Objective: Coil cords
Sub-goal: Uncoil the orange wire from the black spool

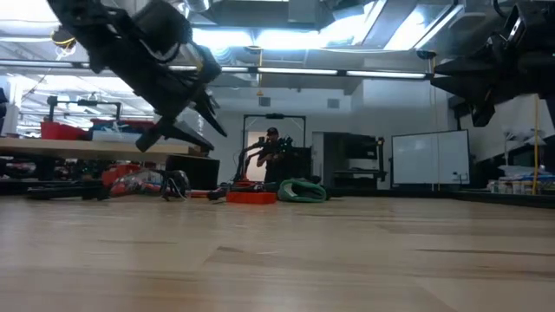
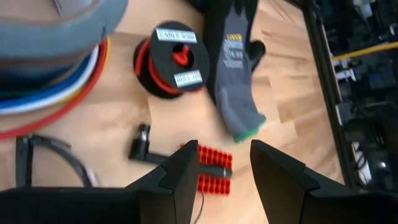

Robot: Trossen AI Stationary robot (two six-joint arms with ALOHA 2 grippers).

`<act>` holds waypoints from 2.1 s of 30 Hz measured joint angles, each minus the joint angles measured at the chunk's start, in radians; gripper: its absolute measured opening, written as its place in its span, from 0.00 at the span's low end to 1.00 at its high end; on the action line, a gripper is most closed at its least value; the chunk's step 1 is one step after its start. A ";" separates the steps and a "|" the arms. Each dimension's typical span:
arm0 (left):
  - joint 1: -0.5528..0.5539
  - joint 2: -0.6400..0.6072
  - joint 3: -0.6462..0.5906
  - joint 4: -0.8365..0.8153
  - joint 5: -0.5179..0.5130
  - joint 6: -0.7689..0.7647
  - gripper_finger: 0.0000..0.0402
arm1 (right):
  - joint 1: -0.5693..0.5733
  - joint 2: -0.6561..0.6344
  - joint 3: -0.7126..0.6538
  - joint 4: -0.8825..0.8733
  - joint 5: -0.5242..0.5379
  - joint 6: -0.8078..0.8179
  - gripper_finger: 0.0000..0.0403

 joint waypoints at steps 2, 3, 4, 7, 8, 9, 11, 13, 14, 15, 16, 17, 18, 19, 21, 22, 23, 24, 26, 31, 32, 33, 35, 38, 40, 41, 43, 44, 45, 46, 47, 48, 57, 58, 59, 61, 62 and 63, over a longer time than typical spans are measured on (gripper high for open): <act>0.027 0.021 0.016 0.001 0.008 -0.001 0.34 | 0.000 0.000 0.000 0.000 0.000 0.000 0.26; 0.040 0.030 0.022 0.002 0.014 -0.001 0.34 | 0.000 0.000 0.000 0.000 0.000 0.000 0.26; 0.054 0.038 0.026 0.001 0.025 -0.002 0.34 | 0.000 0.000 0.000 0.000 0.000 0.000 0.26; 0.087 0.065 0.037 -0.003 0.048 -0.019 0.34 | 0.000 0.000 0.000 -0.001 -0.001 0.000 0.26; 0.096 0.075 0.041 -0.005 0.055 -0.026 0.34 | 0.000 0.000 0.000 -0.001 -0.001 0.000 0.26; 0.104 0.086 0.046 -0.005 0.063 -0.028 0.34 | 0.000 0.000 0.000 -0.001 -0.001 0.000 0.26; 0.117 0.112 0.057 -0.003 0.079 -0.028 0.34 | 0.000 0.000 0.000 -0.001 -0.001 0.000 0.26; 0.125 0.139 0.070 -0.005 0.094 -0.028 0.34 | 0.000 0.000 0.000 -0.001 -0.001 0.000 0.26; 0.129 0.153 0.078 -0.005 0.098 -0.028 0.34 | 0.000 0.000 0.000 -0.001 -0.001 0.000 0.26; 0.131 0.167 0.086 -0.004 0.101 -0.028 0.34 | 0.000 0.000 0.000 -0.001 -0.001 0.000 0.26; 0.136 0.179 0.093 -0.003 0.107 -0.028 0.34 | 0.000 0.000 0.000 -0.001 -0.001 0.000 0.26; 0.140 0.191 0.099 -0.002 0.112 -0.028 0.34 | 0.000 0.000 0.000 -0.001 -0.001 0.000 0.26; 0.145 0.203 0.104 -0.003 0.114 -0.028 0.34 | 0.000 0.000 0.000 -0.001 -0.001 0.000 0.26; 0.149 0.214 0.111 -0.004 0.115 -0.028 0.34 | 0.000 0.000 0.000 -0.001 -0.001 0.000 0.26; 0.159 0.234 0.122 -0.004 0.115 -0.028 0.34 | 0.000 0.000 0.000 -0.002 -0.001 0.000 0.26; 0.165 0.244 0.129 -0.004 0.115 -0.028 0.34 | 0.000 0.000 0.000 -0.002 -0.001 0.000 0.26; 0.171 0.253 0.134 -0.002 0.115 -0.031 0.34 | 0.000 0.000 0.000 -0.002 -0.001 0.000 0.26; 0.177 0.262 0.138 -0.004 0.118 -0.035 0.34 | 0.000 0.000 0.000 -0.002 -0.001 0.000 0.26; 0.187 0.278 0.150 -0.011 0.121 -0.038 0.34 | 0.000 0.000 0.000 -0.002 -0.002 0.000 0.26; 0.215 0.301 0.173 -0.046 0.149 -0.041 0.34 | 0.000 0.000 0.000 -0.002 -0.011 -0.001 0.26; 0.218 0.301 0.173 -0.046 0.151 -0.041 0.34 | 0.000 0.000 0.000 -0.002 -0.012 -0.001 0.26; 0.221 0.301 0.173 -0.047 0.152 -0.041 0.34 | 0.000 0.000 0.000 -0.002 -0.016 -0.001 0.26; 0.227 0.301 0.173 -0.048 0.156 -0.041 0.34 | 0.000 0.000 0.000 -0.003 -0.017 -0.001 0.26; 0.235 0.302 0.173 -0.047 0.156 -0.041 0.34 | 0.000 0.000 0.000 -0.003 -0.017 -0.001 0.26; 0.243 0.303 0.172 -0.047 0.155 -0.039 0.34 | 0.000 0.000 0.000 -0.003 -0.017 -0.001 0.26; 0.246 0.303 0.172 -0.048 0.155 -0.038 0.34 | 0.000 0.000 0.000 -0.003 -0.017 -0.001 0.26; 0.255 0.303 0.172 -0.047 0.155 -0.028 0.34 | 0.000 0.000 0.000 -0.003 -0.020 -0.001 0.26; 0.261 0.303 0.172 -0.046 0.155 -0.021 0.34 | 0.000 0.000 0.000 -0.003 -0.022 -0.001 0.26; 0.266 0.304 0.172 -0.045 0.155 -0.019 0.34 | 0.000 0.000 0.000 -0.003 -0.026 -0.001 0.26; 0.271 0.304 0.172 -0.043 0.155 -0.017 0.34 | 0.000 0.000 0.000 -0.003 -0.027 -0.001 0.26; 0.276 0.304 0.172 -0.043 0.155 -0.014 0.34 | 0.000 0.000 0.000 -0.003 -0.028 -0.001 0.26; 0.281 0.304 0.172 -0.043 0.155 -0.007 0.34 | 0.000 0.000 0.000 -0.003 -0.029 -0.001 0.26; 0.292 0.304 0.170 -0.041 0.200 0.011 0.34 | 0.000 0.000 0.000 -0.004 -0.036 -0.001 0.26; 0.289 0.303 0.170 -0.041 0.213 0.011 0.34 | 0.000 0.000 0.000 -0.004 -0.040 -0.001 0.26; 0.285 0.303 0.170 -0.040 0.222 0.012 0.34 | 0.000 0.000 0.000 -0.005 -0.046 -0.001 0.26; 0.272 0.303 0.170 -0.040 0.232 0.011 0.34 | 0.000 0.000 0.000 -0.006 -0.055 -0.001 0.26; 0.267 0.303 0.170 -0.042 0.234 0.011 0.34 | 0.000 0.000 0.000 -0.006 -0.055 -0.001 0.26; 0.262 0.305 0.168 -0.045 0.245 0.007 0.34 | 0.000 0.000 0.000 -0.006 -0.058 -0.001 0.26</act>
